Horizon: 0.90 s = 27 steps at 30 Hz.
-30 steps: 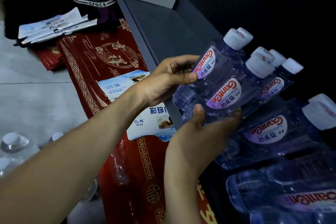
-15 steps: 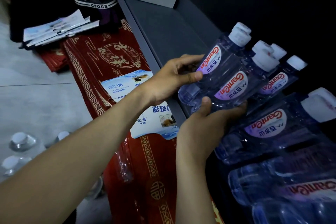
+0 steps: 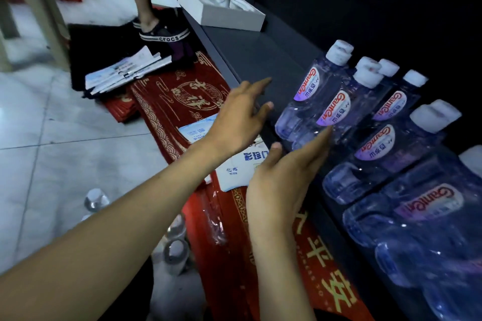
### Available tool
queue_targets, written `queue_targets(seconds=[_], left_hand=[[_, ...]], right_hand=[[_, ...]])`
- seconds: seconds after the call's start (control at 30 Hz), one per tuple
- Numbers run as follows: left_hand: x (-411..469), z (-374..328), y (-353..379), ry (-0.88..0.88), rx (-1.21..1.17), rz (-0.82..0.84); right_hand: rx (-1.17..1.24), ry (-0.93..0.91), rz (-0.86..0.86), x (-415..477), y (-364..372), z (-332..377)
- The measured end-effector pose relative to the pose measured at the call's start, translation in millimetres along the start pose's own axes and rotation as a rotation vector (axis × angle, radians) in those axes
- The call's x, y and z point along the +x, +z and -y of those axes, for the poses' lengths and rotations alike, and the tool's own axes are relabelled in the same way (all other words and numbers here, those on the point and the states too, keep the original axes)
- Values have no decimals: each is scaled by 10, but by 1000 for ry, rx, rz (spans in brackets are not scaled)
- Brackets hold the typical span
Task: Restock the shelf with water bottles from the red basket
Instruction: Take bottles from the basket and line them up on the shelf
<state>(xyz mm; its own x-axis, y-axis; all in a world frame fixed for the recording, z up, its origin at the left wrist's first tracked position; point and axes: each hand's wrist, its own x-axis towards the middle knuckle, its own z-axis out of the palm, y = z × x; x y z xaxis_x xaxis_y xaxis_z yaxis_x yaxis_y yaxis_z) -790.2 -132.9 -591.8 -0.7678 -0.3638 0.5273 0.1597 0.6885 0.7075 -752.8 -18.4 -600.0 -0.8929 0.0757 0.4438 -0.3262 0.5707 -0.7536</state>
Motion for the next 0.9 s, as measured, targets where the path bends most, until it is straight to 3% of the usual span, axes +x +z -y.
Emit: queue_targets(seconds=[0.3, 0.47, 0.73, 0.9], left_hand=[[-755, -42, -1120, -58, 669, -42], [-1305, 11, -1937, -110, 933, -56], [-2412, 95, -3336, -444, 1173, -81], [-3385, 206, -4116, -760, 1268, -113]], right_hand=[[-18, -156, 209, -447, -44, 434], [26, -345, 357, -878, 200, 826], [166, -663, 745, -1809, 504, 1626], [256, -837, 1036, -2659, 571, 2207]])
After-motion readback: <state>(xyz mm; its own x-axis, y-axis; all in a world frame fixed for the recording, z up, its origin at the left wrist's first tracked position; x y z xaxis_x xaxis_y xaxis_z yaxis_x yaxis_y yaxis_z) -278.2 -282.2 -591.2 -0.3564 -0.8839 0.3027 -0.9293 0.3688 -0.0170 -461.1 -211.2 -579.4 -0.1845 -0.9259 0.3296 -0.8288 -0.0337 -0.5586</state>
